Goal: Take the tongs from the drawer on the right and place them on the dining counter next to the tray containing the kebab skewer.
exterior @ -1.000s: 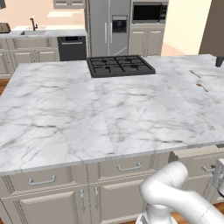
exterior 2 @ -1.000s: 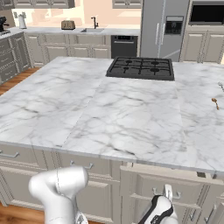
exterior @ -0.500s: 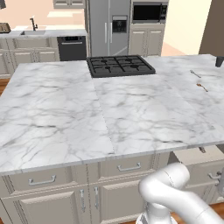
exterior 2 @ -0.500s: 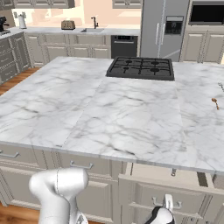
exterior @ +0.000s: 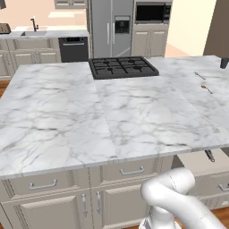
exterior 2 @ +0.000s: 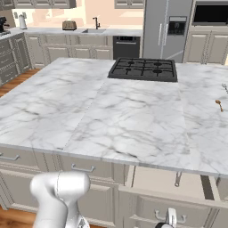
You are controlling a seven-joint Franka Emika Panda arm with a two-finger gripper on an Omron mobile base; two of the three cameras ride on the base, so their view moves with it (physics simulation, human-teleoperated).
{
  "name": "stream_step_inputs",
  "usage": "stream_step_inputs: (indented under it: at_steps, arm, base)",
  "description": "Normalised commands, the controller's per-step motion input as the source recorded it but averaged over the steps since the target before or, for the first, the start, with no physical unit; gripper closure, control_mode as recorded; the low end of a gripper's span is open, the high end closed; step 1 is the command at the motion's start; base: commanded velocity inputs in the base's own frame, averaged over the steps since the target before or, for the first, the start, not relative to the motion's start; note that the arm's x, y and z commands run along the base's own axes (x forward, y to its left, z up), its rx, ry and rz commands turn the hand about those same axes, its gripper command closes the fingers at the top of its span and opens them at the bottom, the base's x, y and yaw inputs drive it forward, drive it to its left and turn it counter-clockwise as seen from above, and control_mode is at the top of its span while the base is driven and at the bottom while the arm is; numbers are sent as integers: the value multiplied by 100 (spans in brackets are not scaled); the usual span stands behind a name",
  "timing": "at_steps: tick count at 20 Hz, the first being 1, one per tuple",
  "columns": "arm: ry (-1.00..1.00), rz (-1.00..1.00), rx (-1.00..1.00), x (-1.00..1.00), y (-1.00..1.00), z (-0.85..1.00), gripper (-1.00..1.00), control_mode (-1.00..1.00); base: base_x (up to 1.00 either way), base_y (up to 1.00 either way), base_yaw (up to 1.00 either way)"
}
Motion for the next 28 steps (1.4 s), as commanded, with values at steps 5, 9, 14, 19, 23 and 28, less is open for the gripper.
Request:
stream_step_inputs:
  at_steps: [5, 9, 14, 19, 23, 28]
  arm:
    - [0, 0, 0, -36, -2, 0, 100, -100]
    - [0, 0, 0, -14, 0, 0, 100, -100]
    - [0, 0, 0, -9, 0, 0, -100, -100]
    - [0, 0, 0, -6, 0, 0, -100, -100]
    - [2, 0, 0, -6, 0, 0, -100, -100]
    - [1, 0, 0, -19, 0, 0, -100, -100]
  base:
    - [0, 0, 0]
    - [0, 0, 0]
    - [0, 0, 0]
    - [0, 0, 0]
    - [0, 0, 0]
    - [0, 0, 0]
